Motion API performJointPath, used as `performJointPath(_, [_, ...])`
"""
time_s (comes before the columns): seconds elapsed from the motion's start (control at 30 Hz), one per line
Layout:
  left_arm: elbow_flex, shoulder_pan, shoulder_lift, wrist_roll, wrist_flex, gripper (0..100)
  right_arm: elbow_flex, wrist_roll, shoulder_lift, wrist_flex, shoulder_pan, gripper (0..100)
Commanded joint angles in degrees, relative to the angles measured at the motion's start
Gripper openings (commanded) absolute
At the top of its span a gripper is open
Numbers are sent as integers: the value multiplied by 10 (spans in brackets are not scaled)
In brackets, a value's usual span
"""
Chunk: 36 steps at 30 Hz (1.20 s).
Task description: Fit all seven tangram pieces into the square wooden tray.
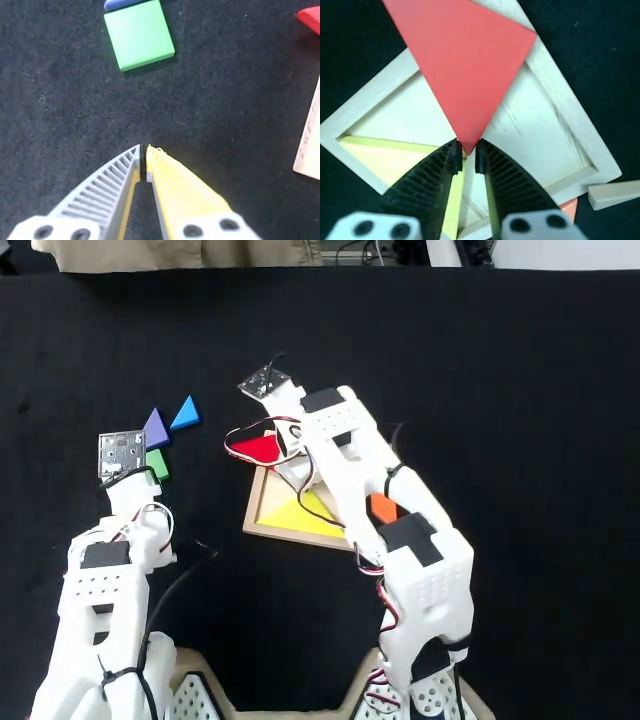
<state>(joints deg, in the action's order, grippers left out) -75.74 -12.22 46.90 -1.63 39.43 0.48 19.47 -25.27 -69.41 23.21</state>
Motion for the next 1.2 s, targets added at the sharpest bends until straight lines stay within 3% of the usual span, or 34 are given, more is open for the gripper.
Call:
performJointPath(0.0, [4,6,8,0,-9,30,4,6,43,-19,2,53])
performJointPath(0.3, [4,6,8,0,-9,30,0,33,140,-91,8,53])
performJointPath(0.47, [4,6,8,0,-9,30,-9,37,189,-3,4,53])
performJointPath(0.6, [4,6,8,0,-9,30,-21,37,142,111,5,53])
performJointPath(0.73, [3,6,8,0,-9,30,-63,41,61,153,22,53])
performJointPath(0.97, [3,6,8,1,-10,30,-186,39,-53,152,21,53])
performJointPath(1.17, [3,6,8,1,-10,30,-262,42,-115,66,7,53])
